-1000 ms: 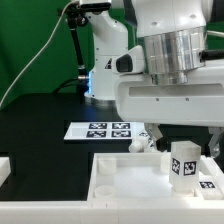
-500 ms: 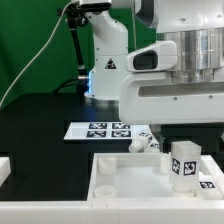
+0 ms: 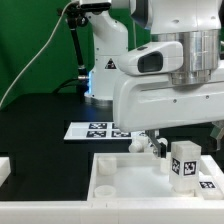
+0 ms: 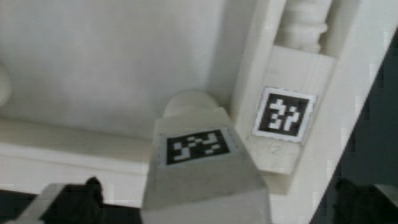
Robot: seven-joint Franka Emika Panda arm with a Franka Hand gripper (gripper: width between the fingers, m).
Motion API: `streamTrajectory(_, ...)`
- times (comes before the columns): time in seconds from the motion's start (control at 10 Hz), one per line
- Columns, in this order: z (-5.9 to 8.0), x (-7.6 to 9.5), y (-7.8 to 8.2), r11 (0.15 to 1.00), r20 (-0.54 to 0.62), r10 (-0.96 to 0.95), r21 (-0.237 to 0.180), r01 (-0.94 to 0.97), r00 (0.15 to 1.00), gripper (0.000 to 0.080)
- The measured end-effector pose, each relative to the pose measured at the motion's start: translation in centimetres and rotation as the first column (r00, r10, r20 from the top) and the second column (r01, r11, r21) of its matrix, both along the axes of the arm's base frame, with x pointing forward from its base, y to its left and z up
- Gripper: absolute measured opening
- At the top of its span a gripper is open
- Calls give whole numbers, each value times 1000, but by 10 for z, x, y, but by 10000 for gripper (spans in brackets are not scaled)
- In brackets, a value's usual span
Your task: Assemble one leg
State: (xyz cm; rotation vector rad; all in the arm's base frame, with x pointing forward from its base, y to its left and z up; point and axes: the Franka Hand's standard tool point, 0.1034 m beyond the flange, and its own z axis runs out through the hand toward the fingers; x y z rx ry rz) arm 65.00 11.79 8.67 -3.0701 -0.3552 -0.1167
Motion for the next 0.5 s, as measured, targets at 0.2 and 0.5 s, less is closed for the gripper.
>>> streamTrajectory(0.2, 0, 0, -1, 1000, 1, -1, 0, 1, 1000, 521)
streamTrajectory(0.5, 0, 0, -2, 1000, 1, -11, 0, 11, 1000, 285)
